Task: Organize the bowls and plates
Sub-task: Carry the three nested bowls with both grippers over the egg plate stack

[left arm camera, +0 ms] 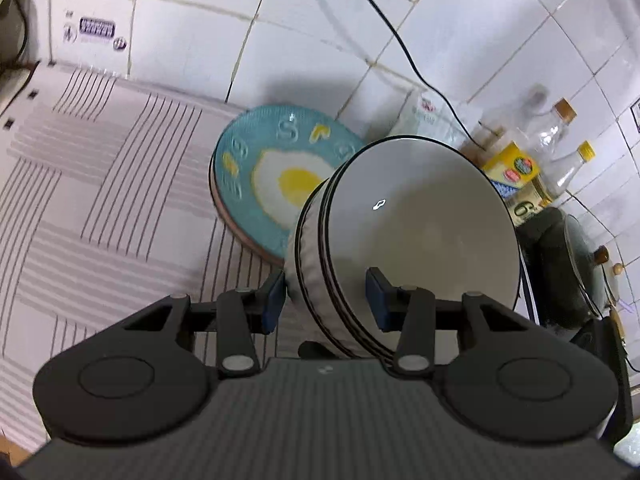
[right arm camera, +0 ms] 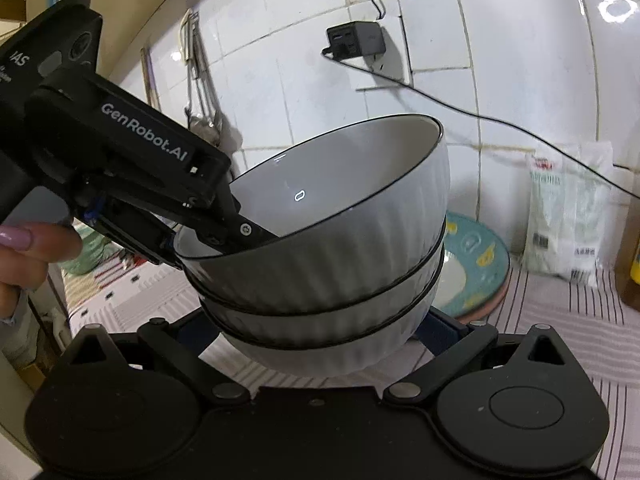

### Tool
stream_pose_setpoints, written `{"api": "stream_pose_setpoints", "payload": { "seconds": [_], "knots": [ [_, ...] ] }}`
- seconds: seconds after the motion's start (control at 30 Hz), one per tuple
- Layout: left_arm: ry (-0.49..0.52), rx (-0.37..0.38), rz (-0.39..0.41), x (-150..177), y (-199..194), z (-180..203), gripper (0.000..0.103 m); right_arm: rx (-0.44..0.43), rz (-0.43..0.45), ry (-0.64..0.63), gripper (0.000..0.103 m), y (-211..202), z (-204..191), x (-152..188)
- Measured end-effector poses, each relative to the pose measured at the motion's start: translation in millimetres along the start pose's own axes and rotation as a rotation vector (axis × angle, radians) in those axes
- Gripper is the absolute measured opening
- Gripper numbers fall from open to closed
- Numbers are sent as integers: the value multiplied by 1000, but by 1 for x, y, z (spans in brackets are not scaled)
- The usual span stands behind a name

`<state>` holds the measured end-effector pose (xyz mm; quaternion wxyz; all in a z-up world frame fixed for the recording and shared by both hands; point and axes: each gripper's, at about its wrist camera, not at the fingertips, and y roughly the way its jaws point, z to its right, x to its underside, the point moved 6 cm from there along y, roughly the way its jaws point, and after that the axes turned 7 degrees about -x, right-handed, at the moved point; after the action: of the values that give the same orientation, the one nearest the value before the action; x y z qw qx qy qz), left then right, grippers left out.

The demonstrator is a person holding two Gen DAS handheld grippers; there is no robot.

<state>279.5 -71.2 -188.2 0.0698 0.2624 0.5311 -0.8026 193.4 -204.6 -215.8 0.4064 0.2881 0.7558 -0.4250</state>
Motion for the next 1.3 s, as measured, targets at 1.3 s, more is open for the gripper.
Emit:
{"api": "stream_pose_setpoints", "payload": {
  "seconds": [1.3],
  "knots": [
    [-11,-43,99,-59,100,-21,43,66,-95,34,103,108,75,-18]
  ]
}}
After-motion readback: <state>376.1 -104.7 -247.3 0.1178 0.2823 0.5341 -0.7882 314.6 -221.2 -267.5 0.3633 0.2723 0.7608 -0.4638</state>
